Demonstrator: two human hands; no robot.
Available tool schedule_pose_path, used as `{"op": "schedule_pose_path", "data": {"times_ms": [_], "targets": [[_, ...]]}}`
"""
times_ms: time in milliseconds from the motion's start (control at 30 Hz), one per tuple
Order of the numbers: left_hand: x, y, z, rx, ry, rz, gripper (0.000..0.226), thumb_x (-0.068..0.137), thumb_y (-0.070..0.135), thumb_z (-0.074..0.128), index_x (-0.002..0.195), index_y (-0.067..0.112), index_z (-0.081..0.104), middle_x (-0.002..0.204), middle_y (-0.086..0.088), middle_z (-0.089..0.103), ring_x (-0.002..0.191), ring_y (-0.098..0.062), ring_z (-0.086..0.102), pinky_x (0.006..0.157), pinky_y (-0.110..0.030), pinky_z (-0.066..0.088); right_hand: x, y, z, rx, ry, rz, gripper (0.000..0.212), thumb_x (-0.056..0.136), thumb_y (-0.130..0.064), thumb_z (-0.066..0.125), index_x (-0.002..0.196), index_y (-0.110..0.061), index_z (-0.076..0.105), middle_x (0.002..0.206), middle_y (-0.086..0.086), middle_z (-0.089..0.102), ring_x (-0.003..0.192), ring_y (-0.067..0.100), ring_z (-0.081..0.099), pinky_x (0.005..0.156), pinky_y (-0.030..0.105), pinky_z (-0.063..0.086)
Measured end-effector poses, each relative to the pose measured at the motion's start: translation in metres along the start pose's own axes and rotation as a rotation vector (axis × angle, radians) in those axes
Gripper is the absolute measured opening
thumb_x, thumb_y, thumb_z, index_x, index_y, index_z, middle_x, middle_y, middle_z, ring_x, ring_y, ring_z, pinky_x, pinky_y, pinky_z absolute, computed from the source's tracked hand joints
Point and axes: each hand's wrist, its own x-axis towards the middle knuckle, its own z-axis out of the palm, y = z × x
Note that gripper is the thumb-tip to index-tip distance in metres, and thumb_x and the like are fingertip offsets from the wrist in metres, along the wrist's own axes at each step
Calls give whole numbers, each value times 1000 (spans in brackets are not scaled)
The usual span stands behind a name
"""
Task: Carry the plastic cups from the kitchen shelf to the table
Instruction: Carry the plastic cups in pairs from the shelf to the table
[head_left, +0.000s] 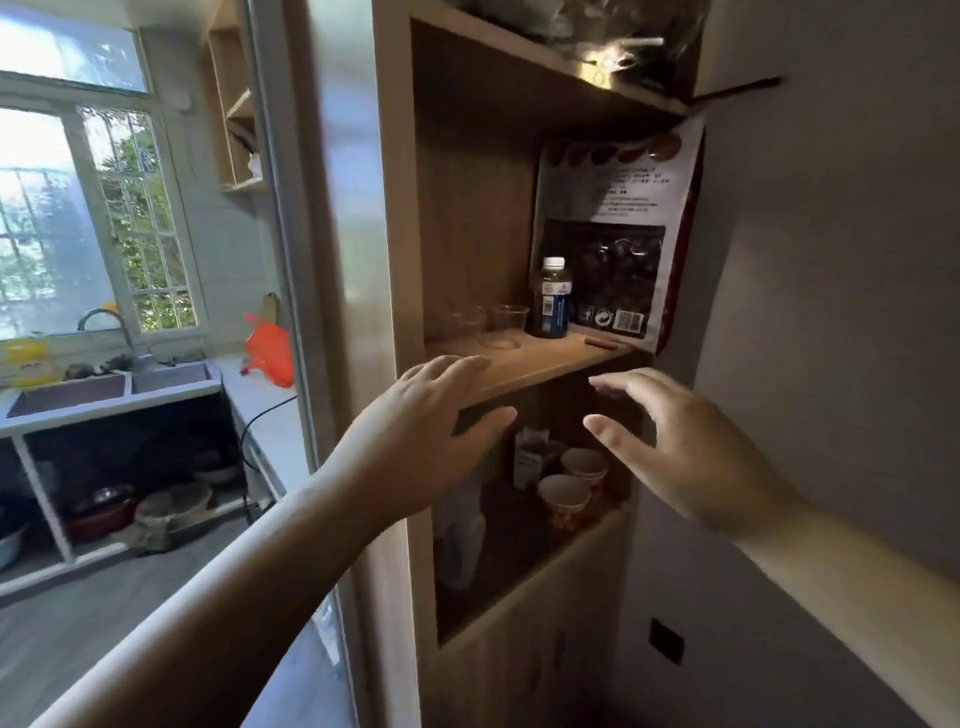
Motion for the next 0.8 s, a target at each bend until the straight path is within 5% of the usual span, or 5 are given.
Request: {"op": "schedule_pose_path", "data": {"times_ms": [200,433,567,800], "targets": [[49,-13,35,1,-1,32,53,89,49,46,135,24,40,140,6,44,131,-11,32,105,-33,32,52,38,18,-19,-31,-47,50,84,-50,49,128,-28,48,131,-13,51,112,-3,43,90,19,37],[100,-17,73,31,29,12,50,86,42,54,132,23,44,134,5,49,124,-10,40,96,-17,27,132,101,52,26,-47,-184,53,83,-54,47,126,-23,51,124,-10,54,106,2,51,87,21,41],[148,-25,91,78,-7,-115,58,89,42,51,139,17,36,143,2,39,132,-11,29,105,-22,21,183,139,68,108,-47,-256,61,82,-60,43,126,-20,51,123,-6,55,111,7,52,92,30,45],[203,-39,129,259,24,-310,56,91,41,48,140,19,32,145,3,37,133,-12,28,105,-28,25,265,192,103,132,-94,-355,45,88,-38,54,128,-17,50,124,-2,53,114,11,48,95,28,42]]}}
